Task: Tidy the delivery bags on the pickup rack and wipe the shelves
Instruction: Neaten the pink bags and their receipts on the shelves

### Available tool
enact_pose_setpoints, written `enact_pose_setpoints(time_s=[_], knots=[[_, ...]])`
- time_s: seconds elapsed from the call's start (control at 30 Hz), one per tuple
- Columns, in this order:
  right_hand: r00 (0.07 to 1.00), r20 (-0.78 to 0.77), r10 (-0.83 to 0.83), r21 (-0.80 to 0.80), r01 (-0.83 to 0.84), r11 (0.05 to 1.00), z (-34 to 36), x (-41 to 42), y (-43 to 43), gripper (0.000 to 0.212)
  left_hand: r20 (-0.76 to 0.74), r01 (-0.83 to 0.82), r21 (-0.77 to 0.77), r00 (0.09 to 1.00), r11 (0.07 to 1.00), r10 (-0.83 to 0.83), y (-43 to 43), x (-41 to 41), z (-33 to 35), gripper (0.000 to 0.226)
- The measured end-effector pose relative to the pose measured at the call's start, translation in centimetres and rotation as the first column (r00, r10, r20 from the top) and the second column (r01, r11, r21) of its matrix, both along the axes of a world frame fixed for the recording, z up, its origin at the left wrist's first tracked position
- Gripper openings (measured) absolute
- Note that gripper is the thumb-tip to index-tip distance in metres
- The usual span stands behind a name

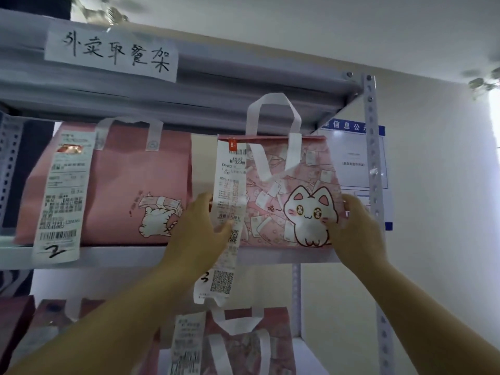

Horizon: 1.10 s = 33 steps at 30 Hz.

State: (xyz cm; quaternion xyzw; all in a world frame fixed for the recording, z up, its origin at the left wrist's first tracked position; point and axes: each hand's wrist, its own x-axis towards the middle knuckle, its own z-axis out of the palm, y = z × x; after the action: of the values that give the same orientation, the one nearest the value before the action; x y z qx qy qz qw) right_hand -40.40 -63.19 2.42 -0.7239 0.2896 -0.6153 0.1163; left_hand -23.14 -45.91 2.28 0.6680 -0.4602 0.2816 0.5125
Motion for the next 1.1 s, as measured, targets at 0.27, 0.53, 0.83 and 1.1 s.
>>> enact_pose_setpoints(time_s=[0.27, 0.53, 0.83, 1.1], knots=[[0.995, -0.098, 0.023, 0.031, -0.020, 0.999, 0.4, 1.7, -0.6, 0.044, -0.034, -0.007, 0.037, 0.999, 0.999, 0.008, -0.5, 1.3, 0.3, 0.042], [1.000, -0.014, 0.017, -0.079, -0.018, 0.997, -0.3, -1.1, 2.2, 0.047, 0.053, -0.004, -0.084, 0.999, 0.996, 0.008, 2.3, -1.2, -0.6, 0.029], [0.969, -0.060, 0.241, -0.284, -0.248, 0.926, -7.2, -3.5, 6.1, 0.010, 0.059, 0.078, -0.089, 0.996, 0.993, -0.073, 4.9, -3.9, -8.0, 0.019], [0.868, -0.406, 0.286, 0.008, -0.309, 0.951, -18.1, -1.2, 4.6, 0.007, -0.167, 0.095, 0.052, 0.982, 0.994, -0.085, 4.0, -2.5, -19.0, 0.013]])
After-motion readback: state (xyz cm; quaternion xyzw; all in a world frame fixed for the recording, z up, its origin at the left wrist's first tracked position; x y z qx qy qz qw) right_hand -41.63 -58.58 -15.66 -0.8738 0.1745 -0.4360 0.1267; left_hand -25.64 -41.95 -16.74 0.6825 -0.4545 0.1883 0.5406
